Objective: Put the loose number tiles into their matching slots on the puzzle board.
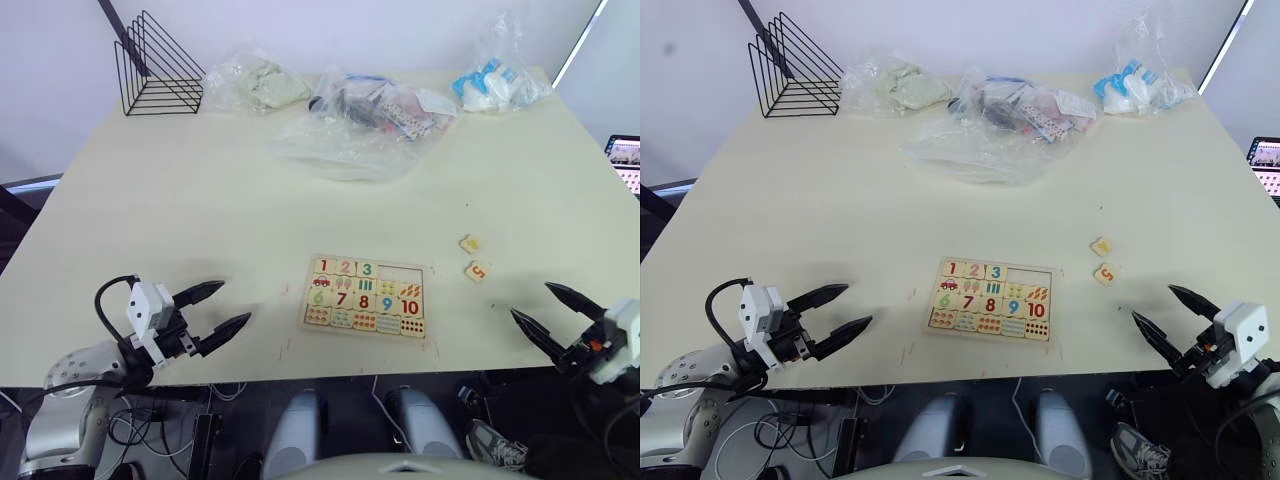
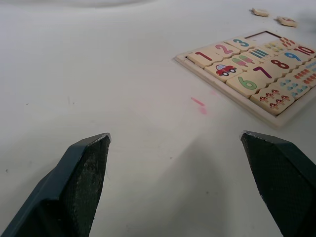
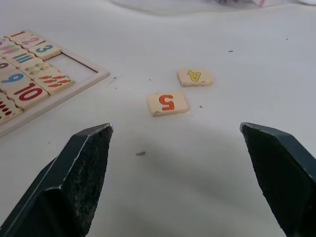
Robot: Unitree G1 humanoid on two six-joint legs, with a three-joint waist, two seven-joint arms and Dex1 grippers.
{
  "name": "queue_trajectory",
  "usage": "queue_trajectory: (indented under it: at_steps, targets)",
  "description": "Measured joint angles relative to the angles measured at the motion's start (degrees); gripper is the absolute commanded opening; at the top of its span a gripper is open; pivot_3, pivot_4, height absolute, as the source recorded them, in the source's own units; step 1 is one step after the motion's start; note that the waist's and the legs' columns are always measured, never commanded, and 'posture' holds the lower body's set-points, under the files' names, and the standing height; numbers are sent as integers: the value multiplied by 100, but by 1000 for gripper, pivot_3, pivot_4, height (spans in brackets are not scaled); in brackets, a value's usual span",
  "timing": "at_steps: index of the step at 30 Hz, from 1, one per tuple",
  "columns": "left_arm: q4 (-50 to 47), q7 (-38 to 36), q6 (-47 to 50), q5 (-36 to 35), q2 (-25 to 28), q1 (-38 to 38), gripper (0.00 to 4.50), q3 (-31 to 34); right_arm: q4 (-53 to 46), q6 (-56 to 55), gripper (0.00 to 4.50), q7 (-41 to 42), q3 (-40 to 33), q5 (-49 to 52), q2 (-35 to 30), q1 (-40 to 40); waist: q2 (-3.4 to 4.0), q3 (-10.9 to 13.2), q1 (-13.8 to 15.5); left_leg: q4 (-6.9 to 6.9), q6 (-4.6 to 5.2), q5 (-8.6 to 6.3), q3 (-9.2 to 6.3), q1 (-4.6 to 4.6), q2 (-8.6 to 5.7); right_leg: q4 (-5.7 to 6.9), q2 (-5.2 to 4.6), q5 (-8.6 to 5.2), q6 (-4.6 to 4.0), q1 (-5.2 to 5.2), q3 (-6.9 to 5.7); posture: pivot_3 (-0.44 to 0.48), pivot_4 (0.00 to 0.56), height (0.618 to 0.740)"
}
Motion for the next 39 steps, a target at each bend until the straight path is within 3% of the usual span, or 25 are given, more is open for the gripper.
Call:
queue_trajectory:
  at_steps: [14,39]
  targets:
    - [-5,-31,-43,-37,-73,167,4500,141,482,-437,4443,179,-163,53,42,110,0,-2,8,0,0,0,4,1,0,0,0,0,0,1,0,0,150,740]
    - [-5,-183,-121,-36,-86,173,4500,140,486,-469,4443,223,-159,86,54,91,1,-2,11,0,0,0,3,1,0,0,0,0,0,1,0,0,150,740]
